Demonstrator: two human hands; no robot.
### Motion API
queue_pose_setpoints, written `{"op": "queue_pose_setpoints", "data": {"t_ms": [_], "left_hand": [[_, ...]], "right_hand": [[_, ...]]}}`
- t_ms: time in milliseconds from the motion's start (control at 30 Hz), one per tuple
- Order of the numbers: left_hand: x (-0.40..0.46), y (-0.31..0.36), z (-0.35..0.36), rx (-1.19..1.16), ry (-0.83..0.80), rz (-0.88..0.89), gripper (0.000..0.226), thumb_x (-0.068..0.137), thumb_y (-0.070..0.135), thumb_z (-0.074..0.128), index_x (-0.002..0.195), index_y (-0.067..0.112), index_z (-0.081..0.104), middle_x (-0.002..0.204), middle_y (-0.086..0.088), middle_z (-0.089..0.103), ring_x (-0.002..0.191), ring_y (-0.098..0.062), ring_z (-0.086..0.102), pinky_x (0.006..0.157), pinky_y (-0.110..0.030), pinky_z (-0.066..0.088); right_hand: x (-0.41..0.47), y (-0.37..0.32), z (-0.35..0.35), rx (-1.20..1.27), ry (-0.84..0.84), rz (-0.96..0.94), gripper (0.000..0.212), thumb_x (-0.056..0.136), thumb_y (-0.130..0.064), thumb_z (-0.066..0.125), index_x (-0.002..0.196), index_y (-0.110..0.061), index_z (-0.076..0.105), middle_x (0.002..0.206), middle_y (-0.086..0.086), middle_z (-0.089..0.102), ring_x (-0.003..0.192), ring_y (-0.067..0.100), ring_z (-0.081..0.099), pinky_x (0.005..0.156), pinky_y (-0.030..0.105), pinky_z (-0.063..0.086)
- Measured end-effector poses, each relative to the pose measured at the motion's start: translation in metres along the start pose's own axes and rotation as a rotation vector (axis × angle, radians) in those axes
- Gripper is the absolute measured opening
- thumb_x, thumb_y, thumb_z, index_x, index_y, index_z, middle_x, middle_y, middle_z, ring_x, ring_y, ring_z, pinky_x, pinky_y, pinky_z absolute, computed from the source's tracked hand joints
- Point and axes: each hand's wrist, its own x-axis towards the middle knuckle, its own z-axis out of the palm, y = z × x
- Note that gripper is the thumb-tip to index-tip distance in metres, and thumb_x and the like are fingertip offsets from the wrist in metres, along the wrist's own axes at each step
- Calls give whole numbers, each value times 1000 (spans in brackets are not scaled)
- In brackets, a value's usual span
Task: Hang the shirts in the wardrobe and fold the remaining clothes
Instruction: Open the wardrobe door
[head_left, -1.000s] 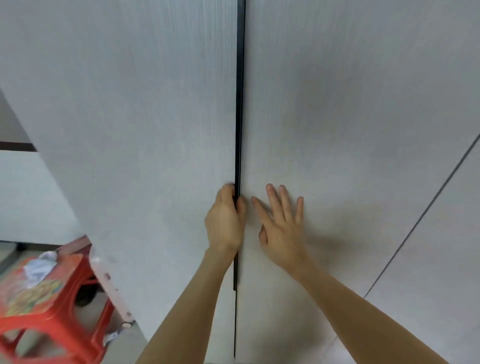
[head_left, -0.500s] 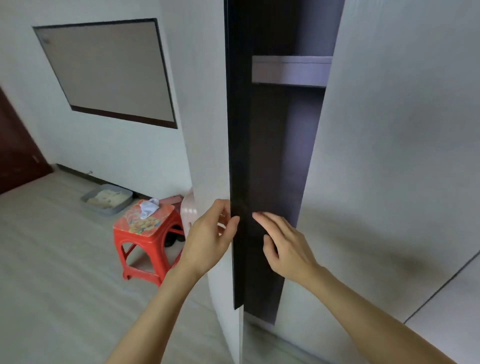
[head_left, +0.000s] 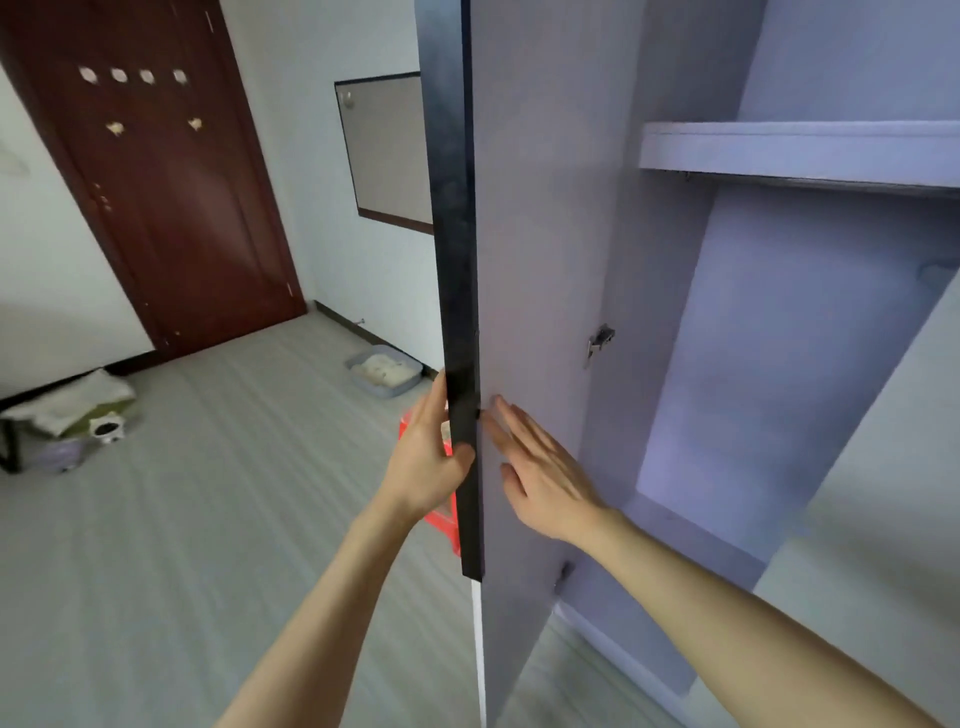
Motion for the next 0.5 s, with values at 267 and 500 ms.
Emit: {"op": "queue_pose_setpoints", "data": {"t_ms": [267,500], "left_hand": [[18,-15,-15,223,178,-165,74,85,3,51,148,21,18,141,-7,35,121,-27,46,90,-34,45],[5,1,62,400,201,81,48,81,0,55,128,4,50,130,-15,49,115,-35,47,94,-44,42]], "right_hand": [[31,3,-3,-131,-53,83,55,94,-12,36,147,-19,23,157,0,11,145,15,2,118,38,7],[-24,57,-49,-115,135,182,36,89,-4,45,122,-8,59,124,5,59,117,23,50,95,24,34]]}}
